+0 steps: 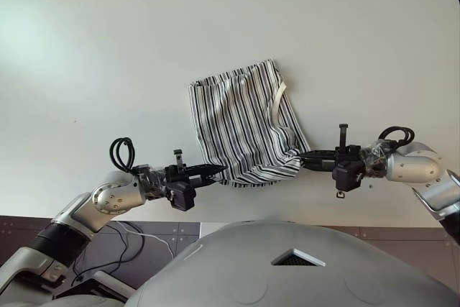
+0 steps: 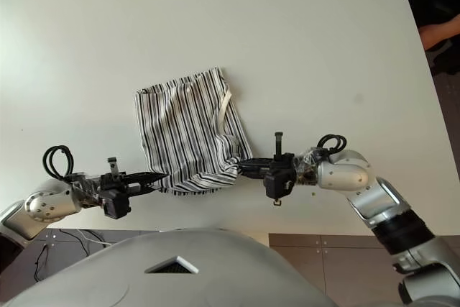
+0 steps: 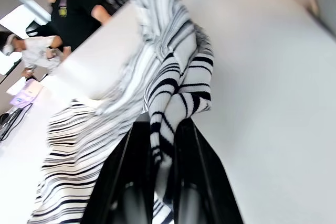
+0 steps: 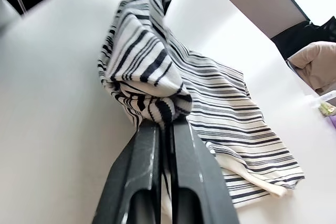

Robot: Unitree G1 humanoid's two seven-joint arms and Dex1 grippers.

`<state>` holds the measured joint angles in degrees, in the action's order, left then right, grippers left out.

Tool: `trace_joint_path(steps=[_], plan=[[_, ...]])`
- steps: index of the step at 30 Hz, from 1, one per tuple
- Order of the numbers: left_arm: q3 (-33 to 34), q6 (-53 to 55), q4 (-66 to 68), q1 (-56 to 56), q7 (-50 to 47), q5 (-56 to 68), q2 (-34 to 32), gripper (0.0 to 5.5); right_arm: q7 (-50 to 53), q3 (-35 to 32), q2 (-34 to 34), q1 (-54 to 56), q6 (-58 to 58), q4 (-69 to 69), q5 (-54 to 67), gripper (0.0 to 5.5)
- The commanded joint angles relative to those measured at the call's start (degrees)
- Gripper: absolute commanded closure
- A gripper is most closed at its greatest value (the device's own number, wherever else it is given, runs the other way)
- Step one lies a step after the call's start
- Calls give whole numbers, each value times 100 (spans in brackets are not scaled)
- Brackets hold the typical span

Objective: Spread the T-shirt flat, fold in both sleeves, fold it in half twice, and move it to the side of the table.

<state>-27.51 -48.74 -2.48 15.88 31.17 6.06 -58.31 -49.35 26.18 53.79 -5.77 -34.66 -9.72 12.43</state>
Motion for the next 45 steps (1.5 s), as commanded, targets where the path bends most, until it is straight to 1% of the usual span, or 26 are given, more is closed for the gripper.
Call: trace_joint_path(steps=[1,4,6,9,11,15,19,21,23,25,27,28,31,34,38,40,43,44,45], plan=[[469,816,122,-268,153,769,367,529,-9,-296,-458,434,856,-52,490,540],[802,1431,437,-583,60,751,825,529,106,-426,-1003,844,1390,325,465,540],[943,1770,692,-696,3,517,1080,529,299,-503,-1532,1247,1833,613,484,540],[1193,2250,1135,-976,-345,130,1551,529,1009,-553,-2569,2070,2292,1507,10,540],[1312,2429,1414,-1261,-555,-150,1805,529,1410,-559,-2956,2394,2402,2075,-407,540],[1266,2388,2104,-1929,-860,-956,2249,529,2195,-576,-3413,2967,2287,3369,-1362,540],[1212,2240,2605,-2511,-1172,-1628,2558,529,2540,-571,-3664,3345,2034,4403,-1848,540],[1264,2157,2655,-2670,-1298,-1824,2621,529,2603,-613,-3738,3414,1867,4672,-1948,540],[1354,2080,2534,-2820,-1454,-2058,2582,529,2606,-732,-3740,3415,1701,4665,-1943,486],[1293,2058,2753,-3140,-1629,-2419,2578,529,2636,-792,-3728,3414,1620,4671,-2011,448],[1193,2010,3122,-3412,-1598,-2565,2669,529,2699,-821,-3731,3443,1590,4760,-2114,418],[1142,1957,3333,-3551,-1571,-2596,2734,491,2737,-834,-3734,3457,1585,4801,-2155,397],[1075,1864,4180,-4053,-1605,-2616,3039,451,2871,-944,-3745,3511,1570,4928,-2212,349],[914,1741,5076,-4511,-1887,-2860,3362,415,2956,-1080,-3722,3531,1581,4838,-2211,307],[724,1517,6049,-5021,-2268,-3163,3684,346,2986,-1142,-3696,3444,1604,4171,-2267,227],[671,1508,6452,-5316,-2489,-3259,3843,319,2873,-1112,-3712,3313,1623,3540,-2244,196],[712,1669,6860,-5612,-2880,-3339,3959,273,2512,-821,-3758,3155,1586,3032,-2295,192],[794,1800,6971,-5680,-3142,-3317,3963,251,2471,-684,-3802,3193,1557,3141,-2422,192],[904,1917,7068,-5731,-3363,-3244,3960,240,2413,-557,-3865,3247,1509,3290,-2501,192]])
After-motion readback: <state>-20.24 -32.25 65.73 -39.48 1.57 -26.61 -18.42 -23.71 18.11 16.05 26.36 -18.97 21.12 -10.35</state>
